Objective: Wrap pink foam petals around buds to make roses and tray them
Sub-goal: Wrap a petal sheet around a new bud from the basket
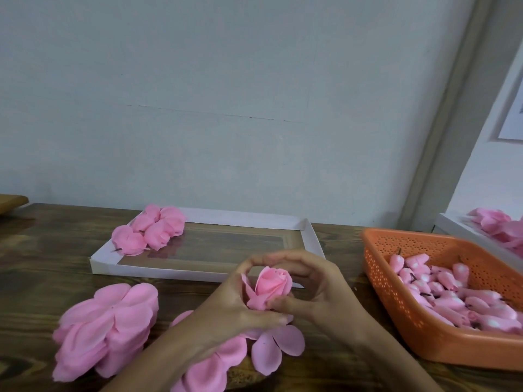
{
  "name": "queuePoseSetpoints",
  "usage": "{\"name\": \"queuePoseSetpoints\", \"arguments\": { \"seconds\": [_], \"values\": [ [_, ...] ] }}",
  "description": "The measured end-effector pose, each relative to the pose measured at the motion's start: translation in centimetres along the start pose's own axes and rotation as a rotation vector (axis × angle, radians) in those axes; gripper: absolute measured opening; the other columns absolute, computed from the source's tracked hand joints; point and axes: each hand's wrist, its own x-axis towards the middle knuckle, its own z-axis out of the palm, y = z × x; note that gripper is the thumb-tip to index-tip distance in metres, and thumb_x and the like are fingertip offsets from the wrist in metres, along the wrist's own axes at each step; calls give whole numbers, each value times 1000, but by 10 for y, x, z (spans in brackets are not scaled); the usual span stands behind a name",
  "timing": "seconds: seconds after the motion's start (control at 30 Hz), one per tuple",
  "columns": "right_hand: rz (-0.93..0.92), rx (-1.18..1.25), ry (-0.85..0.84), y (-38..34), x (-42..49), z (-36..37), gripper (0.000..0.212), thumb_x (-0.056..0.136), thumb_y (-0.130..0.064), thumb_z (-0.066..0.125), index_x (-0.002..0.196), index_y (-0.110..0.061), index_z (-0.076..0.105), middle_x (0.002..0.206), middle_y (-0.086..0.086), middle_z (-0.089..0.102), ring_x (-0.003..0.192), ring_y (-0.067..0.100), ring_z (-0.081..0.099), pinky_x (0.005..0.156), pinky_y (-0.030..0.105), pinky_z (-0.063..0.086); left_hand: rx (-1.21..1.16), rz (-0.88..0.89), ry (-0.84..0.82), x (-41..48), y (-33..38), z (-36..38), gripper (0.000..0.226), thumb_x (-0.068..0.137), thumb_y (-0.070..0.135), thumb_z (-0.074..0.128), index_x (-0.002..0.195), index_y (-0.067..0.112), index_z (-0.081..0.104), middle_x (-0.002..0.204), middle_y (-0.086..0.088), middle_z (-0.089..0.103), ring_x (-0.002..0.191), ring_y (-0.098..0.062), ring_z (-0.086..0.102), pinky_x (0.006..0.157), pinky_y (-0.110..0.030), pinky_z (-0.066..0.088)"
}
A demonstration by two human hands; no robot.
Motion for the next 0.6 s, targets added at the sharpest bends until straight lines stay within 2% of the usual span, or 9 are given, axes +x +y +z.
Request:
{"name": "queuePoseSetpoints", "arguments": {
  "seconds": [0.03, 0.13, 0.2, 0.27, 0.33, 0.4, 0.47, 0.53, 0.6],
  "values": [
    [-1, -32, -9, -1, 0, 0, 56, 80, -7, 88, 129, -28, 68, 126, 0, 75, 117, 26, 72, 96, 38, 60, 29, 0, 15, 0, 0, -1, 83, 70, 5, 95, 137, 26, 52, 117, -23, 70, 107, -43, 71, 92, -59, 60],
    [12, -125, -40, -3, -1, -1, 59, 78, -9, 91, 127, -33, 68, 119, -6, 77, 114, 20, 72, 99, 27, 54, 106, -23, 16, 2, -1, -5, 79, 64, 14, 99, 126, 40, 57, 112, -28, 69, 91, -43, 70, 77, -53, 59],
    [12, -175, -69, -4, -1, -3, 56, 79, -10, 90, 124, -35, 67, 117, -8, 76, 114, 18, 71, 100, 24, 52, 138, -19, -7, 1, -1, -6, 81, 64, 15, 100, 128, 38, 55, 121, -27, 69, 99, -57, 68, 86, -65, 55],
    [1, -241, -72, -6, -2, -4, 52, 79, -14, 91, 121, -36, 68, 119, -10, 73, 117, 18, 68, 102, 31, 52, 153, -19, -31, 0, 2, -5, 85, 66, 14, 99, 135, 28, 51, 128, -21, 69, 108, -60, 64, 91, -73, 53],
    [-17, -308, -72, -7, -2, -5, 45, 79, -22, 92, 116, -36, 69, 118, -11, 68, 119, 20, 63, 102, 39, 51, 172, 2, -67, -2, 6, -3, 73, 71, 12, 96, 132, 21, 58, 116, -10, 74, 99, -44, 72, 82, -59, 60],
    [-33, -335, -101, -9, -3, -5, 38, 80, -28, 91, 110, -35, 70, 114, -12, 63, 119, 19, 59, 102, 38, 51, 216, 58, -137, -3, 10, 1, 39, 78, 14, 93, 109, 21, 71, 89, 0, 70, 80, -22, 70, 73, -37, 57],
    [-47, -341, -123, -10, -3, -4, 33, 82, -28, 90, 109, -32, 72, 112, -11, 62, 119, 18, 56, 102, 28, 49, 227, 57, -146, -3, 13, 4, 20, 81, 17, 91, 88, 23, 73, 73, -1, 65, 66, -20, 65, 64, -33, 55],
    [-87, -397, -88, -10, -2, -3, 31, 83, -29, 89, 109, -31, 74, 113, -12, 66, 118, 18, 55, 95, 22, 45, 214, 43, -106, -4, 14, 3, 21, 81, 14, 90, 80, 26, 73, 66, -1, 64, 57, -18, 63, 57, -30, 53],
    [-150, -442, -21, -10, -2, -1, 30, 82, -31, 89, 109, -31, 76, 113, -14, 69, 116, 19, 56, 89, 26, 47, 208, 26, -85, -4, 14, 0, 23, 82, 13, 89, 74, 26, 72, 63, -1, 64, 54, -16, 61, 56, -29, 52]
  ]
}}
